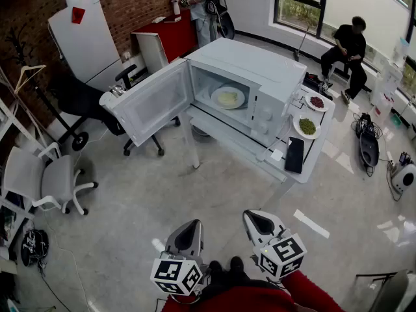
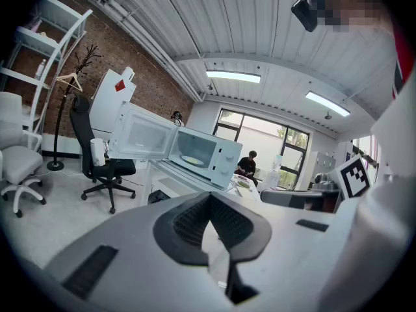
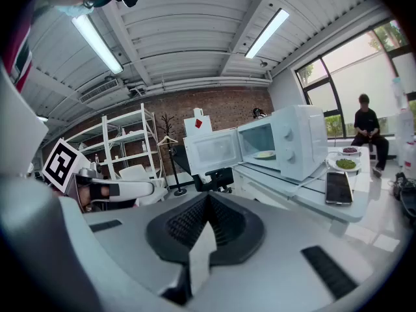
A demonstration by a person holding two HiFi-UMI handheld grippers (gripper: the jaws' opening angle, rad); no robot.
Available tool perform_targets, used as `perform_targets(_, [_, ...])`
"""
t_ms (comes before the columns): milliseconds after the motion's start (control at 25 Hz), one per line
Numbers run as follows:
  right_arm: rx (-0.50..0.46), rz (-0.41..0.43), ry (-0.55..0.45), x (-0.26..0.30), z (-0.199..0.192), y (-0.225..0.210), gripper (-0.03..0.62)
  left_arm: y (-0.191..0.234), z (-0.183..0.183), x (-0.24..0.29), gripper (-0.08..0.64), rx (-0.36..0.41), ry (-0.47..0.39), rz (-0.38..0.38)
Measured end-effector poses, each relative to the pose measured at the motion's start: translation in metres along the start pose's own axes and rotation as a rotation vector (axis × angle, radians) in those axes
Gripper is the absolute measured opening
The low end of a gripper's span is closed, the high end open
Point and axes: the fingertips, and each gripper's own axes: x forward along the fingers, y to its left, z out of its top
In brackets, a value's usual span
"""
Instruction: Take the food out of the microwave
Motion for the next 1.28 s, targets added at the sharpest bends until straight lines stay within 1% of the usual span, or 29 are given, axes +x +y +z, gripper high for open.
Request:
perform_targets(320, [0.002, -0.003, 0.004, 0.0, 0.0, 0.005, 0.009, 0.002, -0.003, -0.003, 0.008, -0.012, 0.017, 0.001])
perform_targets(680, [0.018, -0.003, -0.012, -0.001, 0.003, -0.002, 0.011, 0.004, -0.003, 0.002, 0.008, -0.029, 0.016, 0.006])
perform_targets(880, [0.008, 0.005, 0.003, -0.003, 0.001, -0.011, 0.011, 0.001, -0.003, 0.012, 0.008, -0.051, 0.017, 0.016])
perform_targets(1120, [0.01, 0.021, -0.002, -0.002, 0.006, -0.024, 0.011, -0.009, 0.004, 0.028, 0.008, -0.024, 0.007, 0.024])
perform_targets(1280, [-0.007, 0.036, -0.013, 0.004, 0.013, -0.03, 0.011, -0.01, 0.016, 0.04, 0.008, -0.006, -0.01, 0.025])
